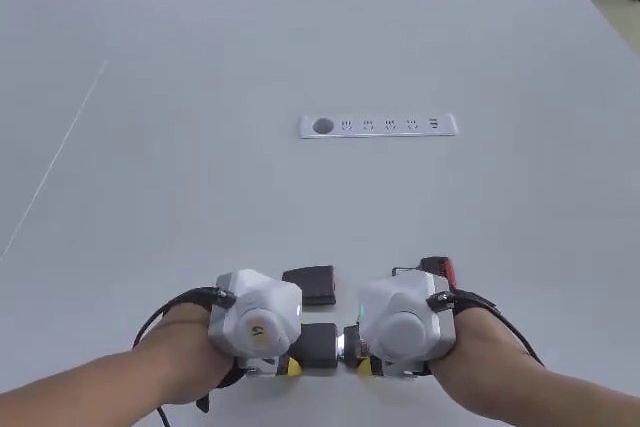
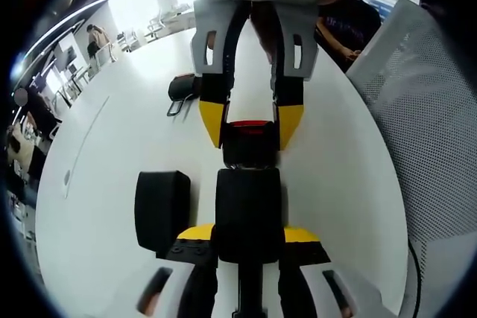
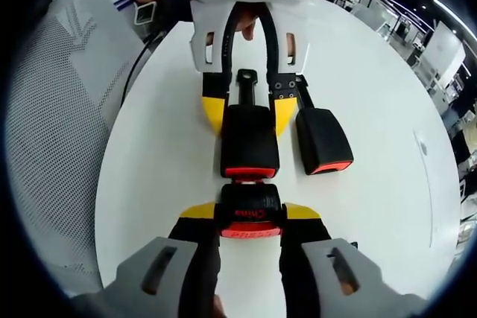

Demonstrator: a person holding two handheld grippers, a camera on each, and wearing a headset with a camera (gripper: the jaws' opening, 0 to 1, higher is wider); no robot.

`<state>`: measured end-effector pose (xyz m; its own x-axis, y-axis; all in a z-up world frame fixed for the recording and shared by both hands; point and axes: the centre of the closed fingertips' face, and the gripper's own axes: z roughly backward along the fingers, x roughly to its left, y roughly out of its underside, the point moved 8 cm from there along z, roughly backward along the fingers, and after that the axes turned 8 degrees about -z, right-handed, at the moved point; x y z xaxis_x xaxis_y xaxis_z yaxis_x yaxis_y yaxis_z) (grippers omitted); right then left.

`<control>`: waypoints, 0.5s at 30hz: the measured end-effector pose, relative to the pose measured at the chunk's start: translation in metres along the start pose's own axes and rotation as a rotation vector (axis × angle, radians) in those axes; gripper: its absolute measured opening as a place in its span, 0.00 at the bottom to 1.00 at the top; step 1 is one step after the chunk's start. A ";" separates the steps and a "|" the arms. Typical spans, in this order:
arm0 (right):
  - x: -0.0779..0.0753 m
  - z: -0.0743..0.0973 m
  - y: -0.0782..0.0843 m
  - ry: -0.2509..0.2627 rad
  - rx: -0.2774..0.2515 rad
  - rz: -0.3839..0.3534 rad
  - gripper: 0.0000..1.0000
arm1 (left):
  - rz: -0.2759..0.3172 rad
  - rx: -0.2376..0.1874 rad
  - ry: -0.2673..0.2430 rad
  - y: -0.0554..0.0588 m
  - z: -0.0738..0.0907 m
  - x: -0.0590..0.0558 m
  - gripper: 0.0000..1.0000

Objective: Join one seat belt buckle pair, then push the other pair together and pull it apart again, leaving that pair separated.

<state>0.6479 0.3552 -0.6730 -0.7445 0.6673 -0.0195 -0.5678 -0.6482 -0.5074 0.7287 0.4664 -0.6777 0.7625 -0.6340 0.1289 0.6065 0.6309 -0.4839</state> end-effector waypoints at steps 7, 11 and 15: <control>-0.001 0.000 0.005 -0.001 -0.026 -0.023 0.27 | 0.026 -0.031 -0.005 0.004 0.000 0.000 0.29; 0.000 0.000 0.005 -0.001 -0.037 -0.024 0.27 | 0.025 -0.038 -0.012 0.005 0.001 0.000 0.29; 0.000 0.000 0.005 -0.003 -0.040 -0.017 0.27 | 0.037 -0.057 -0.012 0.007 0.001 0.000 0.29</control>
<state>0.6450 0.3513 -0.6754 -0.7359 0.6770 -0.0083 -0.5657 -0.6216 -0.5418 0.7331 0.4709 -0.6800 0.7870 -0.6051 0.1201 0.5643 0.6274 -0.5366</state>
